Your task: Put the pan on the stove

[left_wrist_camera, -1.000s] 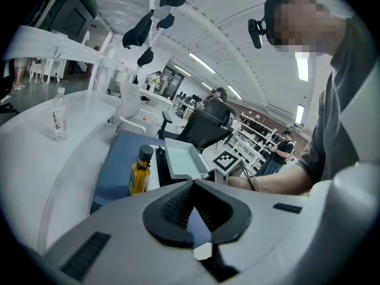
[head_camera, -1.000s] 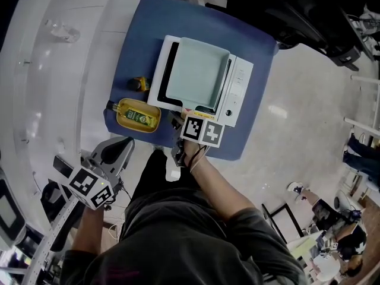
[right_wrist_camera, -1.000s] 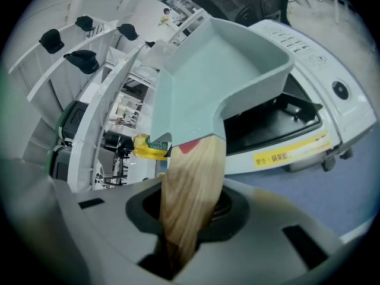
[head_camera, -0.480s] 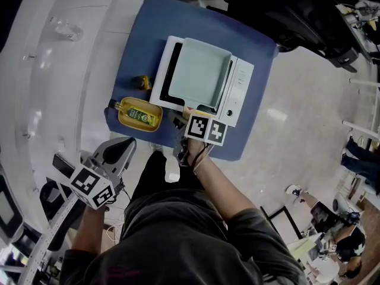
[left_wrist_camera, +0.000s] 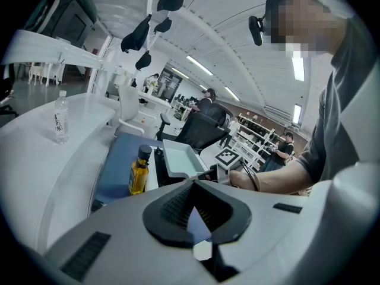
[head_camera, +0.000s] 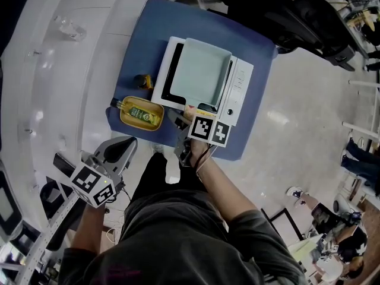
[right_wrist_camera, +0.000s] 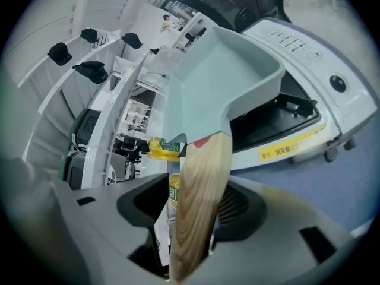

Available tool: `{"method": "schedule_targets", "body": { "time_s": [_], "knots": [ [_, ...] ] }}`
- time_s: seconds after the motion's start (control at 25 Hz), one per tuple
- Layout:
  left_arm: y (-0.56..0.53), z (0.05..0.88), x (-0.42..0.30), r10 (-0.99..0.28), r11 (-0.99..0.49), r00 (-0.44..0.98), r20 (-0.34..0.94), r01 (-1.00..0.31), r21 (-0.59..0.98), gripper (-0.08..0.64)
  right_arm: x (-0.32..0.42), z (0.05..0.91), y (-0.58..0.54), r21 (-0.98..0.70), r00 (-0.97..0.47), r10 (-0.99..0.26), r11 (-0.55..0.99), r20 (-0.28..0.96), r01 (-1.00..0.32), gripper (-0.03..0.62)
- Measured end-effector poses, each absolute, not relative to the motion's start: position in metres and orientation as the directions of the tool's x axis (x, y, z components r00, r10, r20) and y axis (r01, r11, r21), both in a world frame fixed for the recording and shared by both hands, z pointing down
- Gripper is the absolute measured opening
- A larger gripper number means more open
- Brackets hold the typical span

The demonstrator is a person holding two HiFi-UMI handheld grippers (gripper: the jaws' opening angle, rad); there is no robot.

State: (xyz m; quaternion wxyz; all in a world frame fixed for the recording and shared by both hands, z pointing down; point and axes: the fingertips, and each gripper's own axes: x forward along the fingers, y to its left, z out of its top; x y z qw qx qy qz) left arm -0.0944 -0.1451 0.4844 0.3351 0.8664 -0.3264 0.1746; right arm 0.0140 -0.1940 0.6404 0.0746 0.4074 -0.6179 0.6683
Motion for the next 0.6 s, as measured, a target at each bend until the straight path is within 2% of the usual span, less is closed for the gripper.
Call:
{"method": "schedule_targets", "body": {
  "time_s": [0.6],
  "knots": [
    [-0.134,0.475,-0.098,-0.45,-0.588,0.739,0.502,-0.668,0.456,0.002,0.033,0.622,-0.182,-0.75,-0.604,-0.471,-0.224,0.642,-0.622,0.23]
  ]
}}
